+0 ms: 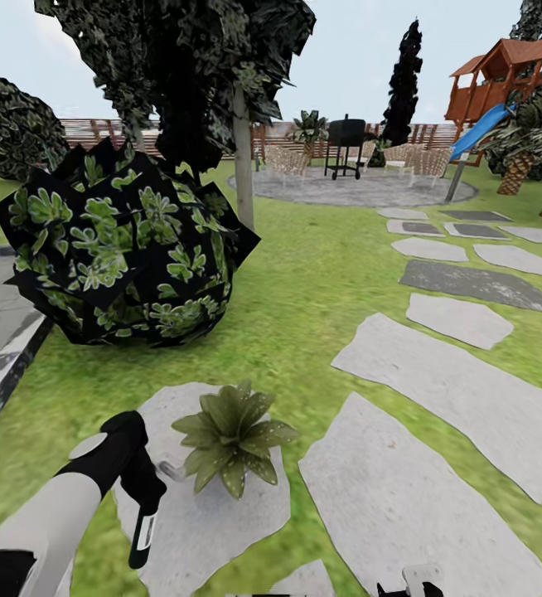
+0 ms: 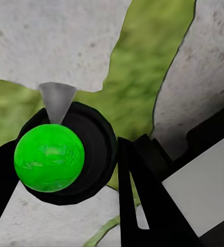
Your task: Pick up the pesticide atomizer in the garden and spray insectifuge to fully cover both potted plants in the garden.
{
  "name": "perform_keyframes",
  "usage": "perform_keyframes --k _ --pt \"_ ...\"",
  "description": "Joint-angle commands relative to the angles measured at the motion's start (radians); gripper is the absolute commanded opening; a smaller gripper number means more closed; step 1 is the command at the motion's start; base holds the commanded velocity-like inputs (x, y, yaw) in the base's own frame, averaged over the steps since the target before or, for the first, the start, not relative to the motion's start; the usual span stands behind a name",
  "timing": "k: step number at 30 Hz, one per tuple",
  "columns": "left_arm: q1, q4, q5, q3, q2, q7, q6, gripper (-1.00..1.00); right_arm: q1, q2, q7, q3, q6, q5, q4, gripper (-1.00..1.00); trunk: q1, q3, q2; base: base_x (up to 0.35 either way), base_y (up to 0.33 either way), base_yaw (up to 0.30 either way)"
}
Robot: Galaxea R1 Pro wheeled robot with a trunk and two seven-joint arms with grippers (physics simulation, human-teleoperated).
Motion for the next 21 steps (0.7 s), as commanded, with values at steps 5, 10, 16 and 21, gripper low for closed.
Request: perform_keyframes --k 5,10,16,21 --pt "0.0 0.001 -0.006 -0.003 -0.005 -0.008 0.012 -1.0 0.0 0.0 -0.002 0.009 -0.003 -0.01 0.0 1.0 -0.001 -0.001 0.0 -0.223 0.134 -0.033" --pt "0.0 0.004 -0.006 -0.001 -0.006 -0.008 0.013 -1.0 0.0 0.0 -0.002 0.009 -0.003 -0.01 0.0 1.0 -0.001 -0.001 0.0 -0.021 0.289 -0.247" --pt "0.001 0.004 -0.004 0.001 -0.006 -0.008 0.013 -1.0 0.0 0.0 -0.002 0.009 -0.003 -0.01 0.0 1.0 -0.001 -0.001 0.0 0.132 0.283 -0.276" --pt "0.023 0.003 -0.005 0.0 -0.006 -0.006 0.011 -1.0 0.0 0.0 -0.002 0.009 -0.003 -0.01 0.0 1.0 -0.001 -0.001 0.0 0.136 0.119 -0.278"
